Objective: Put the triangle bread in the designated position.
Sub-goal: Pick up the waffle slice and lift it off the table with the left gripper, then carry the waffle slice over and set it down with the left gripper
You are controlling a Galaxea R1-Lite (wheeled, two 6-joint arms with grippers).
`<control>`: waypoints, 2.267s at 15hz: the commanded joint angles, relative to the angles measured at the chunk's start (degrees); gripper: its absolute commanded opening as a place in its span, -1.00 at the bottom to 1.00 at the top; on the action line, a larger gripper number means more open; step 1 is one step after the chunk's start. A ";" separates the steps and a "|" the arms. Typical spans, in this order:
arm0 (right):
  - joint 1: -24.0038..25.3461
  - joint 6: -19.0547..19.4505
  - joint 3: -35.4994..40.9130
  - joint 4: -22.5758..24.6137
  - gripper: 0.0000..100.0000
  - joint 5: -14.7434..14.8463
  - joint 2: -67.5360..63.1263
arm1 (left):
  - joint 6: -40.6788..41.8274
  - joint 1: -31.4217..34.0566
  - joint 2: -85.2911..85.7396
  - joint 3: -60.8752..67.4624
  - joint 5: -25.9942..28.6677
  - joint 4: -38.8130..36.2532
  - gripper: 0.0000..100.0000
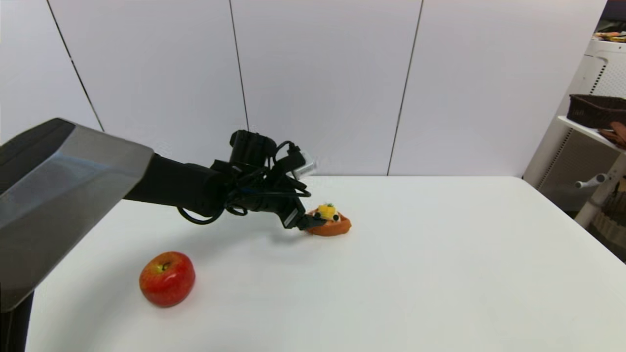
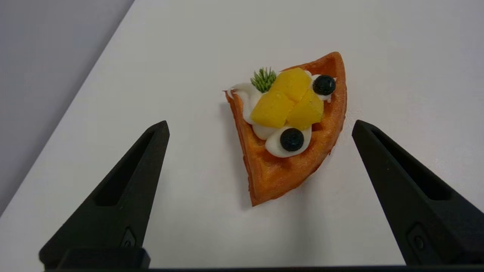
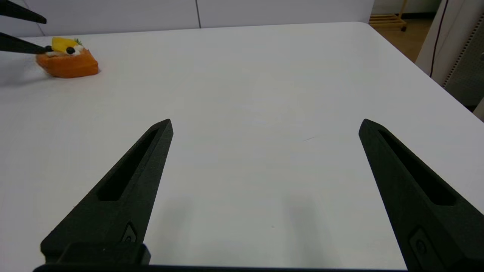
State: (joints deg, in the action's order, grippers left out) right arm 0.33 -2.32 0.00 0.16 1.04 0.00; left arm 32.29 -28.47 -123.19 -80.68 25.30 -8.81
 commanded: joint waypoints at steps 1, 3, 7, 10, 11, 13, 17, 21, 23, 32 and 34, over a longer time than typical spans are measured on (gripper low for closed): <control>0.02 -0.06 0.00 0.02 1.00 0.02 0.00 | -0.04 -0.19 -2.15 -0.09 3.18 0.11 1.00; 0.02 -0.06 0.00 0.02 1.00 0.02 -0.09 | -0.04 -0.19 -3.03 -0.27 3.18 0.02 1.00; 0.02 -0.06 0.00 0.02 1.00 0.02 0.00 | 0.05 -0.28 -5.31 -1.24 3.27 0.02 1.00; 0.02 -0.06 0.00 0.02 1.00 0.02 0.00 | -0.04 -0.71 -6.72 -3.35 3.27 0.02 1.00; 0.02 -0.06 0.00 0.02 1.00 -0.07 0.00 | -0.04 -0.89 -7.07 -3.87 3.27 0.11 -1.00; 0.02 0.03 0.00 0.02 1.00 0.02 -0.09 | -0.12 -1.07 -7.24 -3.87 3.27 0.11 -1.00; 0.02 -0.06 0.00 0.02 1.00 0.02 0.00 | -0.12 -1.42 -7.33 -3.43 3.36 0.20 -1.00; 0.02 -0.06 0.00 0.02 1.00 0.02 0.00 | -0.21 -2.21 -6.98 -3.70 3.36 2.22 -1.00; 0.02 -0.06 0.00 0.02 1.00 0.02 0.00 | -0.21 -2.38 -5.05 -3.87 3.27 3.28 -1.00; 0.02 -0.06 0.00 0.02 1.00 0.02 0.00 | 0.14 6.93 10.77 -0.97 1.34 13.91 -1.00; 0.02 -0.06 0.00 0.02 1.00 0.02 0.00 | 0.14 12.82 15.52 1.84 -0.25 13.91 -1.00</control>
State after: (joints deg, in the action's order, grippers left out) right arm 0.30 -2.34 0.00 0.16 1.04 0.00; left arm 32.22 -21.55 -114.69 -81.81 26.15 5.01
